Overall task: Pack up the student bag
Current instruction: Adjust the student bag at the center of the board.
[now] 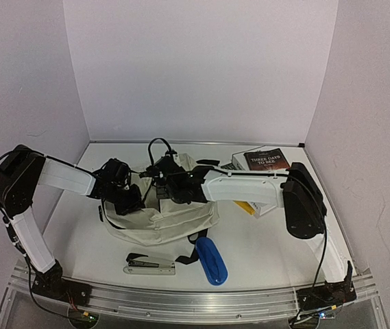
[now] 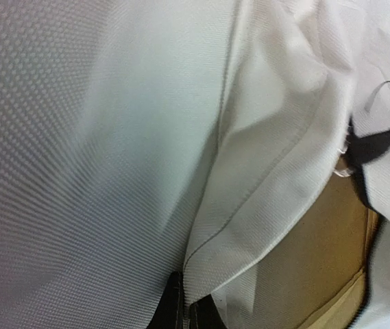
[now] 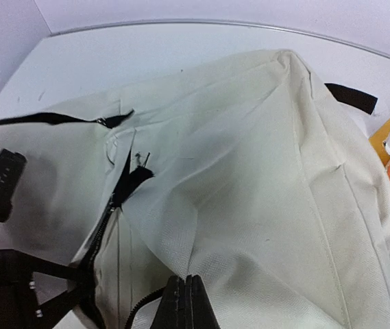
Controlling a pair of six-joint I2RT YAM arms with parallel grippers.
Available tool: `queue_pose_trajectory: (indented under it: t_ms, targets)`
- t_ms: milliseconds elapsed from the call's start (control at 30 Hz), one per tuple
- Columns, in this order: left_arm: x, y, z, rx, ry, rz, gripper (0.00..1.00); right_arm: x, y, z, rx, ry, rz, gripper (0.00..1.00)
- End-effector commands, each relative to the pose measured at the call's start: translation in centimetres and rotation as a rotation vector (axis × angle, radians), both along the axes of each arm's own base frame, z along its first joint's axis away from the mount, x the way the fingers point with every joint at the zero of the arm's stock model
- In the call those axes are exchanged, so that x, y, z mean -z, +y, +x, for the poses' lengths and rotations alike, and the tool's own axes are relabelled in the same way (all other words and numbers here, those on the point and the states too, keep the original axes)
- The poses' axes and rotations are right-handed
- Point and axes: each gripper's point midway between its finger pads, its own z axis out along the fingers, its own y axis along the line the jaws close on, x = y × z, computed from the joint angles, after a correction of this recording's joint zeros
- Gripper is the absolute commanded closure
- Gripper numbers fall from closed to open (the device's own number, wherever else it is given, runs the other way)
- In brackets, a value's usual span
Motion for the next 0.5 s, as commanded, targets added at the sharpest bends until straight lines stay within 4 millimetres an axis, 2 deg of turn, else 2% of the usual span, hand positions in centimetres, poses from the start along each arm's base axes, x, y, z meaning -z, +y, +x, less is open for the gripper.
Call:
queue_pose_trajectory:
  t_ms: [0, 167, 267, 300, 367, 400, 467]
  targets:
    - [0.8, 1.4, -0.1, -0.039, 0.013, 0.018, 1.00, -6.4, -1.7, 0.1, 0.050, -0.068, 0.125, 1.00]
    - [1.2, 0.8, 0.0, -0.016, 0.016, -0.009, 1.00, -6.7, -1.5, -0.8, -0.002, -0.046, 0.167, 1.00]
    - [0.6, -0.2, 0.2, 0.020, -0.007, -0.057, 1.00, -5.8, -0.1, -1.5, -0.086, -0.014, 0.171, 0.99]
    - [0.2, -0.6, 0.4, 0.035, -0.021, -0.077, 1.00, -5.5, 0.2, -1.7, -0.108, -0.004, 0.169, 0.89]
    - [-0.4, -1.1, 0.7, 0.056, -0.044, -0.103, 1.00, -4.9, 0.9, -2.0, -0.139, 0.008, 0.160, 0.54]
    - [-0.6, -1.3, 0.7, 0.064, -0.048, -0.112, 1.00, -4.6, 1.1, -2.0, -0.140, 0.008, 0.154, 0.43]
    - [-0.8, -1.6, 0.8, 0.075, -0.055, -0.121, 1.00, -4.0, 1.1, -1.9, -0.131, -0.001, 0.133, 0.27]
